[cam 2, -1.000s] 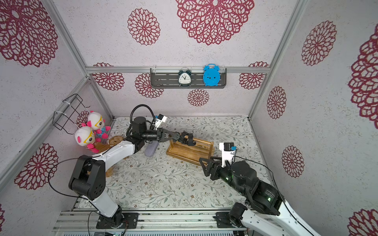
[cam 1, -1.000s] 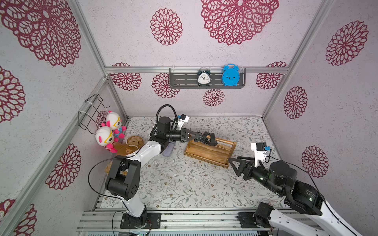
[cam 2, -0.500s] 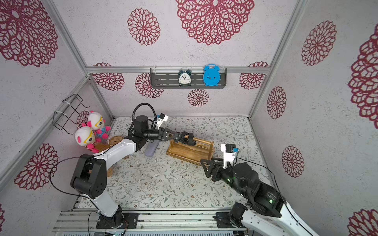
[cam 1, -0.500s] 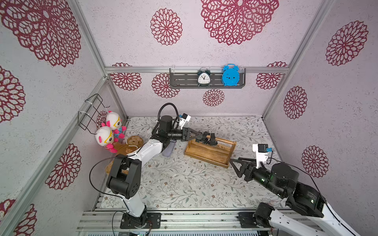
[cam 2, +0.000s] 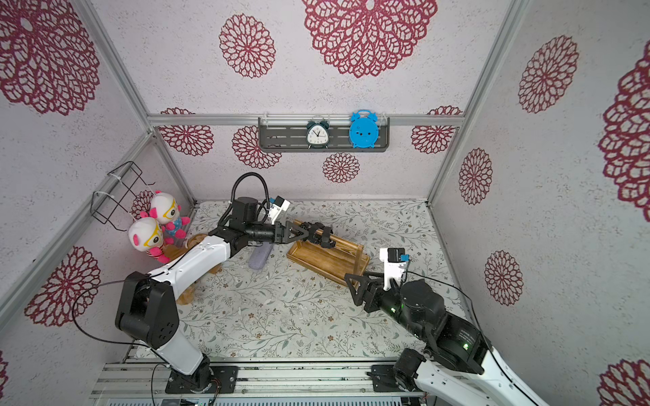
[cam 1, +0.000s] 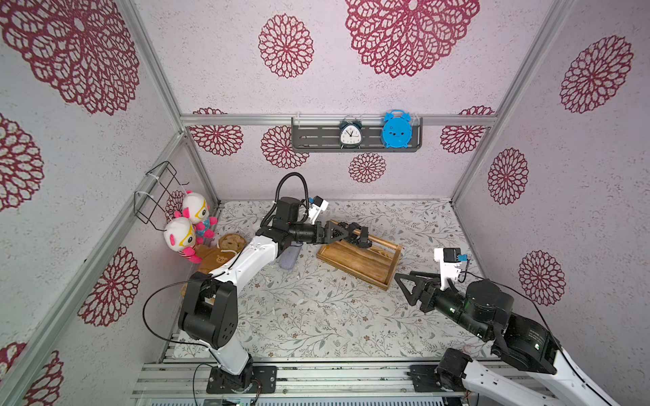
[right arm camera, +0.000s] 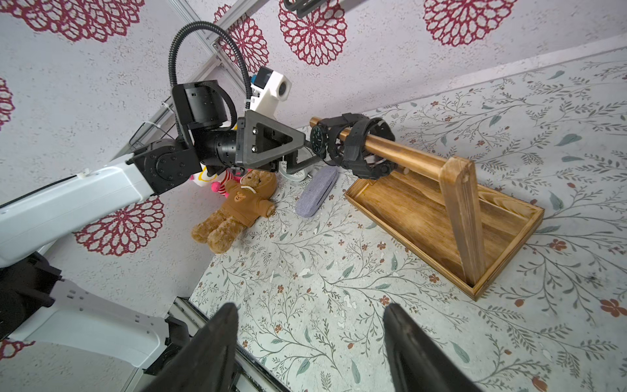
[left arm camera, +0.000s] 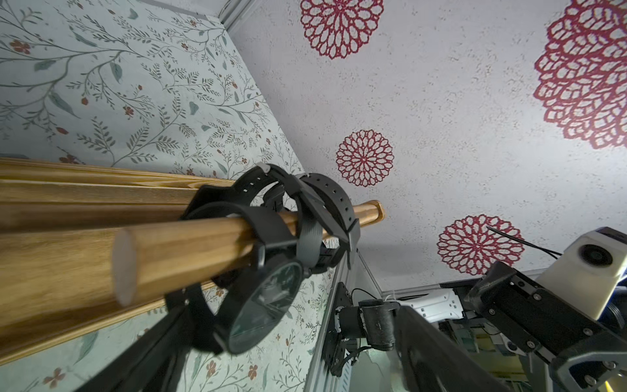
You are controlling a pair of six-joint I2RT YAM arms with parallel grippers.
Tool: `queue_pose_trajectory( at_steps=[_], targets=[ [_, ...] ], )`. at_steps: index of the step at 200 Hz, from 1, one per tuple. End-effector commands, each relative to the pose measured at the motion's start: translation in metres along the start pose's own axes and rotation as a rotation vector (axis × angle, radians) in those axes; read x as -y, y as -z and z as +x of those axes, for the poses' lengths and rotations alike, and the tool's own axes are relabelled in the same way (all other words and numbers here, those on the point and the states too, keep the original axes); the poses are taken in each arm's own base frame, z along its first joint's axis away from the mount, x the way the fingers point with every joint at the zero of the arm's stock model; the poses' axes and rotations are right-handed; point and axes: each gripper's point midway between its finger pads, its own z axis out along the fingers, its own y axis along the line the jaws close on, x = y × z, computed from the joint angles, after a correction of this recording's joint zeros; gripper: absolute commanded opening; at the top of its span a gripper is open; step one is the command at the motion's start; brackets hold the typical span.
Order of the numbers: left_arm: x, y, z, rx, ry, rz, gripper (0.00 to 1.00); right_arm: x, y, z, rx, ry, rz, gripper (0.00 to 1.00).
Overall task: Place watch on stand
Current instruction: Place the watch on the stand, then reset both arms
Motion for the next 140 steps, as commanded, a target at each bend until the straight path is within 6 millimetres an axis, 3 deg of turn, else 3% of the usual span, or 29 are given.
queue_pose_trajectory(
  at_steps=[1,53,83,111,140],
  targets=[
    [0.012,0.017,-0.012,0.051,-0.094,-0.074,0.97,0.000,-0.003,0.000,0.011,-0.014,-0.007,0.71],
    [0.023,0.044,-0.016,0.130,-0.191,-0.185,0.97,0.003,-0.008,0.000,0.024,0.027,0.010,0.71],
    [0.026,0.073,-0.020,0.239,-0.288,-0.300,0.97,0.012,-0.012,-0.005,0.078,0.084,0.049,0.73],
    [0.019,0.107,-0.020,0.377,-0.392,-0.452,0.97,0.028,-0.014,-0.010,0.169,0.173,0.107,0.76],
    [-0.010,0.151,-0.019,0.538,-0.459,-0.715,0.97,0.042,-0.020,-0.011,0.281,0.371,0.153,0.78]
  ],
)
